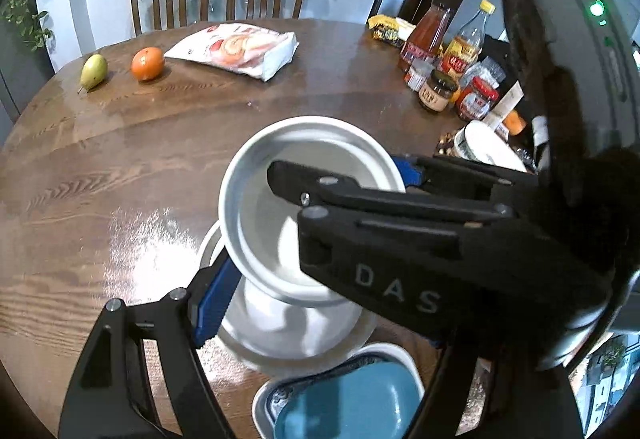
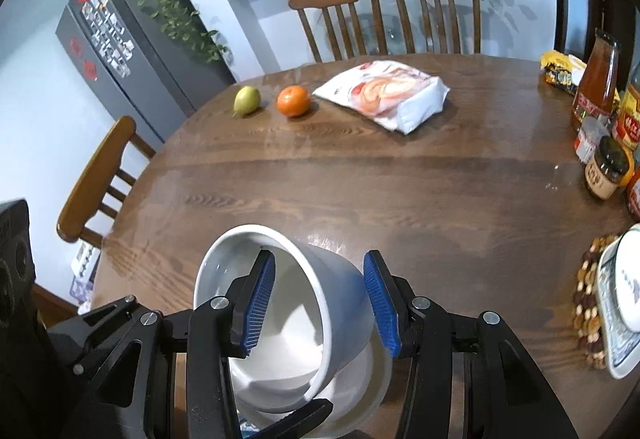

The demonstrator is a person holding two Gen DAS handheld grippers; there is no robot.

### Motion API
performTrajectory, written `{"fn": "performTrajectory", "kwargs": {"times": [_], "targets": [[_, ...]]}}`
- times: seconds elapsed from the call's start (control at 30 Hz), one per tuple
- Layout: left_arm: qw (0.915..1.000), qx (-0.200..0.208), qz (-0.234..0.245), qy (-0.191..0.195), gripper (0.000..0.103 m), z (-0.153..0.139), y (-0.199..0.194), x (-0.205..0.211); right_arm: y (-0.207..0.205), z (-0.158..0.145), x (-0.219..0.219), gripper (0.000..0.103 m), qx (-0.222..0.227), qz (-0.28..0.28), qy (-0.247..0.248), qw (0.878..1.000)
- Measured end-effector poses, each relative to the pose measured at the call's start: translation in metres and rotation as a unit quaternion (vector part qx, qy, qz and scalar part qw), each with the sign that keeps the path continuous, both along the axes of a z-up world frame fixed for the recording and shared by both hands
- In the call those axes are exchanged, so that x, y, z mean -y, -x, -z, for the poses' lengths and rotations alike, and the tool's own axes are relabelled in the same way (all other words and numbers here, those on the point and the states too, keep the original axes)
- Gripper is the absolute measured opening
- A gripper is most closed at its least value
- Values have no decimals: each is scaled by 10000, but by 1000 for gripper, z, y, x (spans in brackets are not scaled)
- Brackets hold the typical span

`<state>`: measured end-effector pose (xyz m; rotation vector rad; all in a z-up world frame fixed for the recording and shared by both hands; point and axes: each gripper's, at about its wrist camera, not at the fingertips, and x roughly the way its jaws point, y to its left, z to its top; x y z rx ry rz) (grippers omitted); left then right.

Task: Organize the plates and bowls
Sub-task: 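Lower the ramekin into the smaller white bowl and open both grippers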

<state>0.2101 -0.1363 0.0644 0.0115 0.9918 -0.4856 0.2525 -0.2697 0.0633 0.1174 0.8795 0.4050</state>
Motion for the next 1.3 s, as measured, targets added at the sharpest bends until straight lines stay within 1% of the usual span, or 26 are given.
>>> {"fn": "performTrajectory", "kwargs": {"times": [0.13,0.27,0.4,0.6,0.93,1.0,1.17,1.23,1.3], "targets": [[9999,-113,-56,-25,75,12,3,-6,3,18,-6,50,-221,-24,-58,9997],[9995,-313,-38,-7,75,23,6,-10,5,26,-11,50,-298,-35,-23,9995],[9994,-336,12,-105,75,30,9,-9,8,33,-11,50,-355,-33,5,9994],[9987,-482,1,-170,75,39,6,-10,7,44,-15,50,-515,-48,39,9987],[9983,-550,75,-186,75,44,3,-11,6,51,-17,50,-623,-43,89,9980],[9985,-507,82,-198,75,45,4,-10,6,54,-17,50,-679,-20,89,9976],[9985,-472,103,-270,75,45,6,-7,7,53,-16,50,-627,8,111,9980],[9981,-565,146,-195,75,46,5,-7,8,53,-16,50,-609,6,90,9981],[9983,-546,143,-168,75,45,6,-8,9,51,-16,50,-539,40,135,9984]]}}
